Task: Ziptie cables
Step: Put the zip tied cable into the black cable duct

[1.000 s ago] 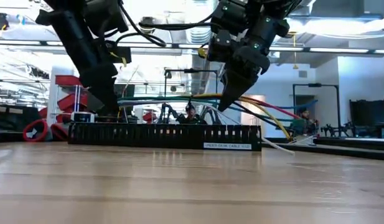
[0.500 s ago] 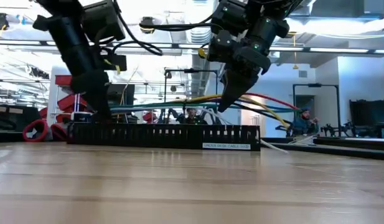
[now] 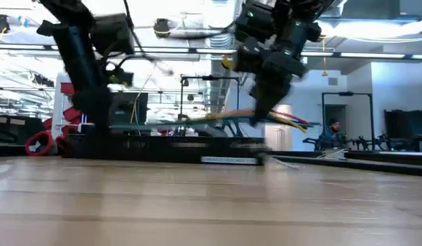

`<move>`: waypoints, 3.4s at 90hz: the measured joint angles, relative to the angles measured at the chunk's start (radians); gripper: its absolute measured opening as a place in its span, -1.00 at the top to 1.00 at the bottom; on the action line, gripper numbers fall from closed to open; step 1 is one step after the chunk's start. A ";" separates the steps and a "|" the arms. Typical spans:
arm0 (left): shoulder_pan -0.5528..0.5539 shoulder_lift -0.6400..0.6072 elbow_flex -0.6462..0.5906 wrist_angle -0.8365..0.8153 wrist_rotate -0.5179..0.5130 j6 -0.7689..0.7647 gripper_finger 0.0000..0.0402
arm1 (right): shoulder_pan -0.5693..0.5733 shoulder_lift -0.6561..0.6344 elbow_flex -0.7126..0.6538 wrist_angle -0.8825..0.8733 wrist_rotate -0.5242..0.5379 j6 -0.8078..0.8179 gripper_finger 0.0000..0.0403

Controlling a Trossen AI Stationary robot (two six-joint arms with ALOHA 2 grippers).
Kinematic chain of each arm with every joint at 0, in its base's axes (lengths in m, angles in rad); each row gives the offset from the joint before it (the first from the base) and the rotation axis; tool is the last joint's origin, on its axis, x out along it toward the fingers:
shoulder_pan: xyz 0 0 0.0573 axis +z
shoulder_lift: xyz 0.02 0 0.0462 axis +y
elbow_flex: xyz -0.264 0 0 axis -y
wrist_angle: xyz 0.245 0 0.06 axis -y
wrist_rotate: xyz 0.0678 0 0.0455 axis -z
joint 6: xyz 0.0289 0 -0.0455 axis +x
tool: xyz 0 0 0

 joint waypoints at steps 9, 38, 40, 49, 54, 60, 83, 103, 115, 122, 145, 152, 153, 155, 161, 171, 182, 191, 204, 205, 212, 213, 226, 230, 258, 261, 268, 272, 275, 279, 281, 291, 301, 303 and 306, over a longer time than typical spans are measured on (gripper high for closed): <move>0.000 0.002 -0.003 -0.022 -0.014 -0.009 0.26 | 0.001 0.001 0.001 -0.011 -0.002 0.002 0.70; -0.003 0.001 0.001 -0.006 -0.016 -0.019 -0.02 | -0.001 0.000 0.004 -0.008 0.010 0.010 0.58; -0.003 0.001 0.001 -0.004 -0.016 -0.019 -0.02 | -0.001 0.000 0.004 -0.008 0.010 0.010 0.58; -0.003 0.001 0.006 -0.004 -0.010 -0.033 -0.01 | -0.001 0.000 0.006 -0.004 0.011 0.011 0.58; -0.004 0.001 0.014 -0.002 -0.005 -0.044 -0.01 | -0.001 0.000 0.006 -0.005 0.012 0.015 0.58; -0.004 0.001 0.028 -0.002 0.002 -0.051 -0.01 | -0.001 0.000 0.006 -0.003 0.012 0.022 0.58; -0.005 -0.004 0.087 0.013 0.008 -0.001 -0.01 | 0.008 0.000 0.007 0.000 0.012 0.039 0.58; -0.005 -0.002 0.088 0.020 0.039 0.026 -0.04 | 0.008 0.000 0.008 -0.005 0.012 0.039 0.58; -0.004 -0.002 0.088 0.053 -0.018 0.052 -0.10 | 0.008 -0.001 0.008 -0.009 0.012 0.044 0.55; 0.003 -0.002 0.088 0.089 -0.016 0.053 -0.10 | 0.008 -0.009 0.008 -0.019 0.012 0.070 0.49; 0.033 -0.002 0.088 0.161 0.034 0.064 0.16 | 0.038 -0.002 -0.018 -0.032 0.071 0.228 0.13; 0.055 -0.002 0.088 0.212 0.054 0.084 0.26 | 0.054 0.001 -0.051 0.018 0.106 0.295 -0.01; 0.057 -0.002 0.088 0.220 0.056 0.088 0.28 | 0.056 0.001 -0.056 0.030 0.114 0.306 -0.03; 0.063 -0.002 0.088 0.235 0.059 0.095 0.30 | 0.059 0.001 -0.065 0.060 0.131 0.328 -0.06; 0.081 -0.002 0.088 0.283 0.063 0.122 0.34 | 0.067 -0.001 -0.085 0.095 0.190 0.389 -0.16; 0.110 -0.002 0.088 0.348 0.064 0.159 0.37 | 0.071 0.001 -0.110 0.118 0.276 0.462 -0.24; 0.140 -0.002 0.088 0.382 0.087 0.188 0.37 | 0.071 0.000 -0.157 0.233 0.279 0.521 -0.22; 0.158 -0.002 0.088 0.389 0.107 0.198 0.37 | 0.069 0.000 -0.170 0.242 0.276 0.543 -0.14; 0.166 -0.002 0.088 0.385 0.108 0.217 0.37 | 0.070 0.000 -0.174 0.243 0.289 0.545 0.14; 0.166 -0.002 0.088 0.385 0.108 0.218 0.37 | 0.070 0.000 -0.174 0.243 0.292 0.545 0.17; 0.166 -0.002 0.088 0.386 0.108 0.218 0.37 | 0.065 0.000 -0.173 0.239 0.299 0.535 0.43; 0.166 -0.002 0.088 0.386 0.108 0.218 0.37 | 0.064 0.000 -0.173 0.238 0.299 0.533 0.47; 0.166 -0.002 0.088 0.386 0.108 0.217 0.37 | 0.062 0.000 -0.173 0.241 0.308 0.509 0.92; 0.166 -0.002 0.088 0.386 0.108 0.217 0.37 | 0.061 0.000 -0.173 0.241 0.311 0.506 0.95; 0.166 -0.002 0.088 0.386 0.108 0.212 0.37 | 0.071 -0.003 -0.116 0.170 0.311 0.507 0.98; 0.166 -0.002 0.088 0.386 0.107 0.211 0.37 | 0.072 -0.004 -0.100 0.151 0.317 0.502 0.99; 0.166 -0.002 0.088 0.386 0.107 0.211 0.37 | 0.072 -0.004 -0.070 0.113 0.326 0.479 0.99; 0.166 -0.002 0.088 0.386 0.107 0.211 0.37 | 0.068 -0.004 -0.056 0.102 0.328 0.465 0.99; 0.166 -0.002 0.088 0.386 0.107 0.211 0.37 | 0.063 -0.004 -0.048 0.100 0.331 0.456 0.99; 0.166 -0.002 0.088 0.385 0.107 0.211 0.37 | 0.053 -0.004 -0.042 0.103 0.332 0.445 1.00; 0.166 -0.002 0.088 0.385 0.107 0.212 0.37 | 0.046 -0.004 -0.041 0.103 0.332 0.440 1.00; 0.166 -0.002 0.088 0.385 0.107 0.226 0.37 | 0.014 -0.004 -0.041 0.083 0.333 0.410 1.00; 0.167 -0.002 0.088 0.384 0.107 0.229 0.37 | -0.012 -0.004 -0.041 0.080 0.321 0.395 1.00; 0.168 -0.002 0.088 0.383 0.107 0.229 0.37 | -0.015 -0.004 -0.041 0.082 0.305 0.394 1.00; 0.168 -0.002 0.088 0.378 0.107 0.229 0.37 | -0.019 -0.004 -0.041 0.082 0.271 0.397 0.99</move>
